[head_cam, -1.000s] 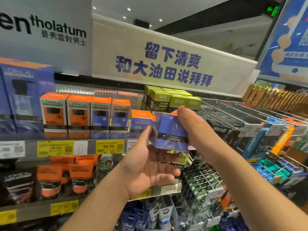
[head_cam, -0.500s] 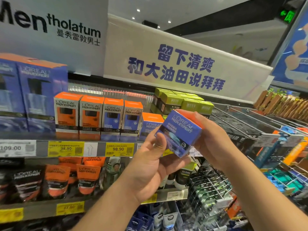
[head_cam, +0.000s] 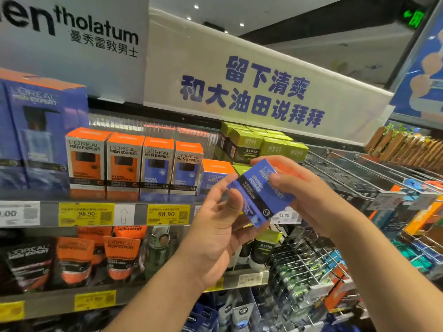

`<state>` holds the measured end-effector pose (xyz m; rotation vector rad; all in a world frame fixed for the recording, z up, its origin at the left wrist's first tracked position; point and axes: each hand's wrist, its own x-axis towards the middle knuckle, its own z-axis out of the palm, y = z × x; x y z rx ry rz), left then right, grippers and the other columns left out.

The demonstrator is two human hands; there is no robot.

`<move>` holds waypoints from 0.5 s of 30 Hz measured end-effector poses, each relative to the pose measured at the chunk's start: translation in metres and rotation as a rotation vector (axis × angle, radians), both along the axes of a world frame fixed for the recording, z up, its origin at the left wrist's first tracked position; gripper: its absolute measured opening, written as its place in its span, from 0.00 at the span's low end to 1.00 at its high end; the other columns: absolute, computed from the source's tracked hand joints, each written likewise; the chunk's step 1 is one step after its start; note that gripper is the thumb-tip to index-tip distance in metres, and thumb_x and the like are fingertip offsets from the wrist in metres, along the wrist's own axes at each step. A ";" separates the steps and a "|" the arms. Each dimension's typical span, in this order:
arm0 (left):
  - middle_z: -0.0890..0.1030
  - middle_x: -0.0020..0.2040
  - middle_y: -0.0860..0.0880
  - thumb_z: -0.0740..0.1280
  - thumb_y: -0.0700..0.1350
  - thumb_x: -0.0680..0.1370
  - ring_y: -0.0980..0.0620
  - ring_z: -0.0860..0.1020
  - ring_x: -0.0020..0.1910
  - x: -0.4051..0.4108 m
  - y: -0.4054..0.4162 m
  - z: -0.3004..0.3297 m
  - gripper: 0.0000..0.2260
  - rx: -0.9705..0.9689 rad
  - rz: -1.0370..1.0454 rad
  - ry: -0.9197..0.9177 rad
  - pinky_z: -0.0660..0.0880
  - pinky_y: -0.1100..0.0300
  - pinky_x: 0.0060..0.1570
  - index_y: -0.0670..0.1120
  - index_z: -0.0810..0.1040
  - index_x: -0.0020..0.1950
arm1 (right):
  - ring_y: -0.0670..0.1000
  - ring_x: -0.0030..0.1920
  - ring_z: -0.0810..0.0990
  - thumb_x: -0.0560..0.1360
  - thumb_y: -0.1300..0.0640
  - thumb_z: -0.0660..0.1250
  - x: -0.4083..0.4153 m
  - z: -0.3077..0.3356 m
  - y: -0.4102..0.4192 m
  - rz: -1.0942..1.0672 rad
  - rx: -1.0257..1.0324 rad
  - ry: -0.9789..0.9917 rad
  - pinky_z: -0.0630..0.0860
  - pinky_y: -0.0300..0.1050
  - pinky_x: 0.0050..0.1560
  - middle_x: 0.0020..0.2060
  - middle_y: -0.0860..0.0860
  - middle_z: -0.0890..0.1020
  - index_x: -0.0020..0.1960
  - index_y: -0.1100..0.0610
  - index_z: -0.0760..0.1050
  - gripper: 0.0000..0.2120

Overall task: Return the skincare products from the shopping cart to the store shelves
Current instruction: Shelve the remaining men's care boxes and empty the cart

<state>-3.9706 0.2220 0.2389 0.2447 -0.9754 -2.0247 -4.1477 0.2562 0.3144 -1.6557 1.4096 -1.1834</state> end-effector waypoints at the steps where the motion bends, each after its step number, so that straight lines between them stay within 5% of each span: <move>1: 0.82 0.63 0.39 0.77 0.51 0.65 0.39 0.84 0.58 0.000 -0.001 -0.001 0.37 0.007 0.011 -0.017 0.83 0.46 0.53 0.47 0.71 0.73 | 0.63 0.47 0.84 0.65 0.42 0.72 -0.002 0.000 0.000 -0.016 -0.016 -0.025 0.80 0.53 0.46 0.52 0.61 0.83 0.60 0.49 0.79 0.25; 3: 0.82 0.63 0.40 0.83 0.40 0.65 0.40 0.84 0.59 -0.001 -0.003 -0.003 0.38 0.002 0.038 -0.048 0.83 0.48 0.53 0.47 0.72 0.72 | 0.52 0.40 0.84 0.62 0.46 0.73 -0.007 -0.003 -0.001 -0.030 -0.020 -0.081 0.80 0.43 0.39 0.43 0.54 0.84 0.56 0.56 0.75 0.26; 6: 0.83 0.63 0.44 0.81 0.39 0.65 0.43 0.83 0.60 0.000 -0.007 -0.006 0.38 -0.067 0.073 -0.113 0.82 0.53 0.51 0.47 0.70 0.72 | 0.50 0.40 0.81 0.63 0.43 0.73 -0.012 -0.005 -0.002 -0.050 0.006 -0.058 0.75 0.46 0.40 0.40 0.49 0.82 0.50 0.56 0.70 0.24; 11: 0.85 0.59 0.47 0.79 0.44 0.66 0.42 0.83 0.61 0.008 -0.015 -0.007 0.32 -0.250 0.105 -0.230 0.79 0.49 0.58 0.49 0.72 0.68 | 0.64 0.54 0.82 0.64 0.45 0.76 -0.020 0.007 0.004 0.028 0.126 0.059 0.75 0.67 0.58 0.56 0.56 0.83 0.63 0.48 0.76 0.28; 15: 0.85 0.61 0.47 0.80 0.49 0.62 0.44 0.84 0.60 0.011 -0.019 -0.008 0.36 -0.269 0.127 -0.214 0.81 0.51 0.57 0.50 0.73 0.67 | 0.62 0.60 0.83 0.67 0.47 0.75 -0.018 0.006 0.003 0.093 0.179 0.094 0.74 0.71 0.66 0.61 0.57 0.82 0.71 0.45 0.73 0.33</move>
